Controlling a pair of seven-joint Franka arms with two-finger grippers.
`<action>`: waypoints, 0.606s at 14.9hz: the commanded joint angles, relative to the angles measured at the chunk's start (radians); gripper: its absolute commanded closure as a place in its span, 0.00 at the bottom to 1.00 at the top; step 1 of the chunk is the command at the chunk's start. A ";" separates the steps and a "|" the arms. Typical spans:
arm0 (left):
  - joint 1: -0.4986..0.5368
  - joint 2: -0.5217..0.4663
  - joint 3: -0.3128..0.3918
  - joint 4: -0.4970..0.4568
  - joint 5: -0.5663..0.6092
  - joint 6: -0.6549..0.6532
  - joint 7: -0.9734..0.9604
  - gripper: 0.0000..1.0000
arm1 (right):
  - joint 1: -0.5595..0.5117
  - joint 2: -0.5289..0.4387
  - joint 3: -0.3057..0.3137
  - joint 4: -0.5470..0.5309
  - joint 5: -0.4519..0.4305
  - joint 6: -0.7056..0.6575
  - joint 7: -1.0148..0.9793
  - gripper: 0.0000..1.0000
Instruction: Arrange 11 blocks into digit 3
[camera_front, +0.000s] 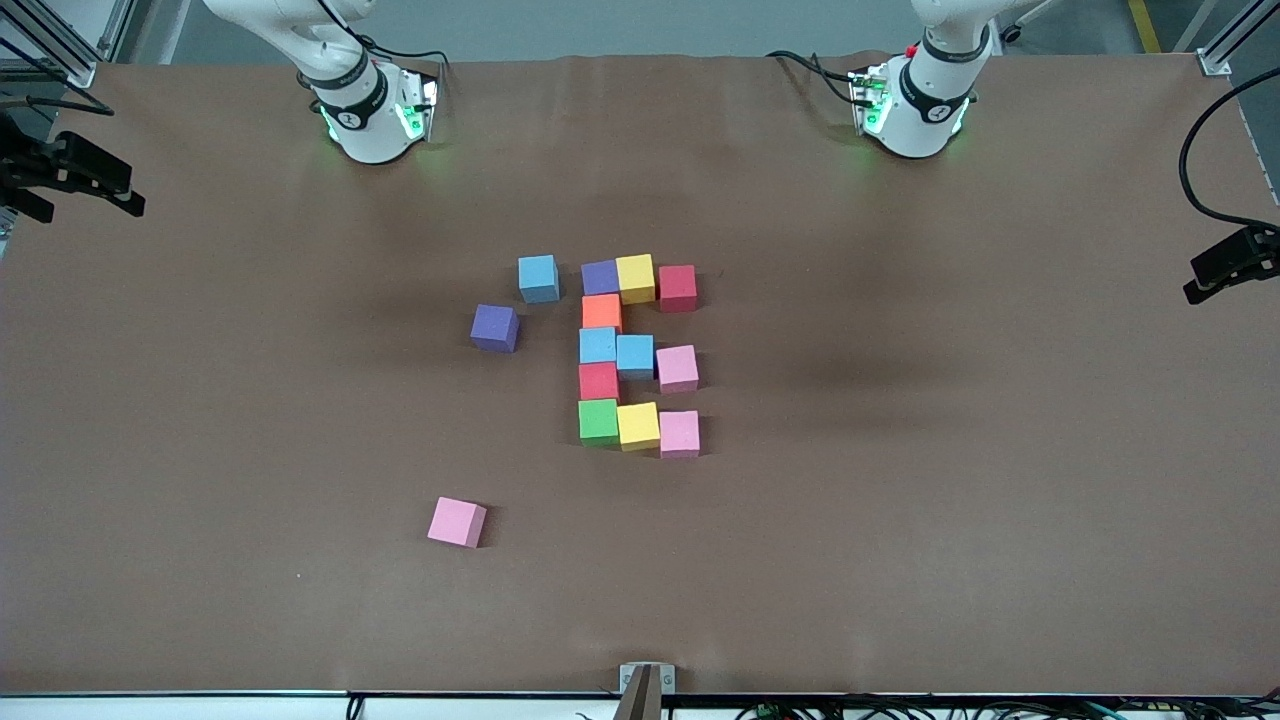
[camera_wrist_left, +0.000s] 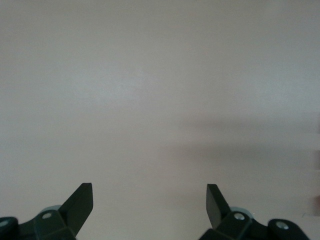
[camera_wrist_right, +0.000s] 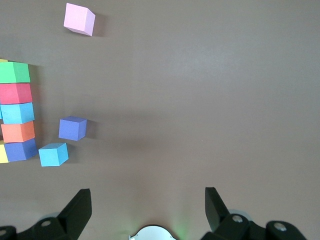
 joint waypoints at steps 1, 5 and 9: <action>-0.003 -0.014 -0.010 0.015 -0.016 -0.017 0.007 0.00 | 0.012 -0.036 -0.003 -0.041 0.010 0.018 -0.010 0.00; 0.003 -0.006 -0.002 0.033 -0.018 -0.017 0.016 0.00 | 0.009 -0.039 -0.003 -0.041 0.010 0.018 -0.010 0.00; 0.002 0.006 0.001 0.035 -0.019 -0.017 0.021 0.00 | 0.005 -0.042 -0.001 -0.043 0.010 0.018 -0.010 0.00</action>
